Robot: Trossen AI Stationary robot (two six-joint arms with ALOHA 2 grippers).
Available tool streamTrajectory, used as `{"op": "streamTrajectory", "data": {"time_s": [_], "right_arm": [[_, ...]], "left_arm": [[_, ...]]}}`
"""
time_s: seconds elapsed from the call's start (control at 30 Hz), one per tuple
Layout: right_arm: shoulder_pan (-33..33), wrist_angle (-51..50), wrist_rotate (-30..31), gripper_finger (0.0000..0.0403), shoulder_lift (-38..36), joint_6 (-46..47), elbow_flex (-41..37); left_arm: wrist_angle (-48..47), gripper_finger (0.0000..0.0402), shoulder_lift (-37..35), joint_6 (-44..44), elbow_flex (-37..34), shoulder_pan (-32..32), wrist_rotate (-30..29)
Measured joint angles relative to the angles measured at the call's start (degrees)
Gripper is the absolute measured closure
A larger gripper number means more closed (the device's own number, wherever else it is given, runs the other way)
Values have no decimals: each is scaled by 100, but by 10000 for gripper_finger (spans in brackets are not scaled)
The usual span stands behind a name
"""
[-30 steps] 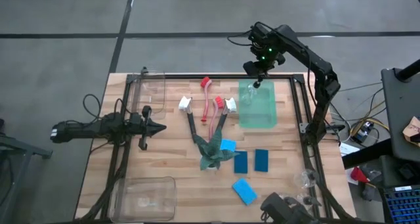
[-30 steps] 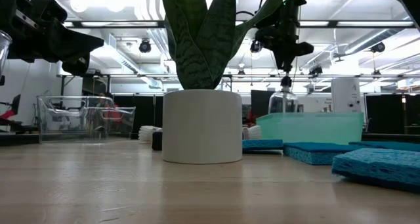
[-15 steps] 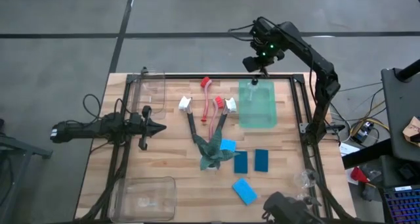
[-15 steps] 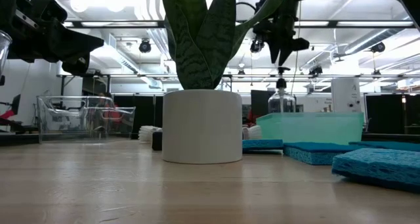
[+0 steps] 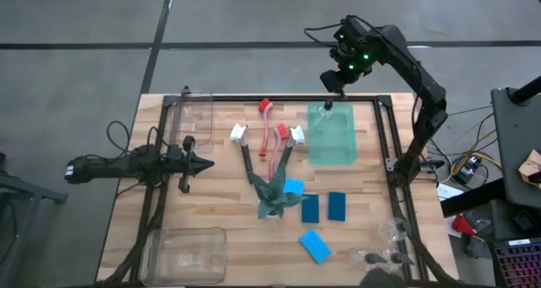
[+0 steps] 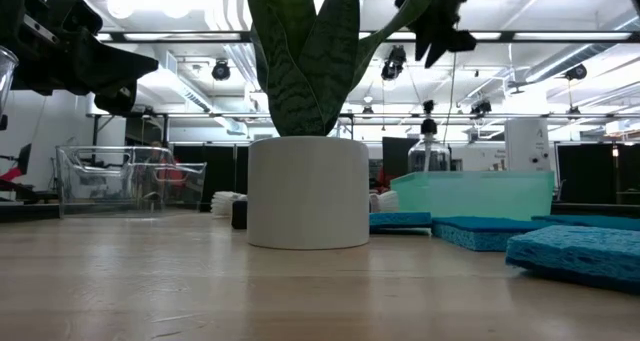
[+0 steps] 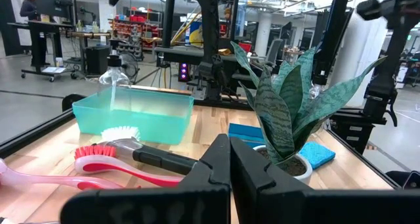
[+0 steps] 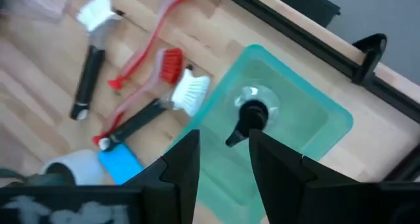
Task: Pick & Place Kitchen Sink Supplies
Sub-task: Put the soap dispenser into the green bin
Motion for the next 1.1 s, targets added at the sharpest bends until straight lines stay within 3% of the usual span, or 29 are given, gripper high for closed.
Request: {"op": "streamTrajectory", "data": {"time_s": [0.3,0.6,0.93,1.1], "right_arm": [[1068,-3,-199,278,-888,15,-62],[3292,0,-128,290,-1652,531,-485],[5941,99,342,299,-1526,2705,-979],[7146,683,716,291,-1470,3619,-1256]], "left_arm": [[0,401,0,2,0,-1,-1],[0,401,-2,1,0,0,0],[0,401,0,1,0,1,-1],[0,401,0,2,0,-1,0]]}}
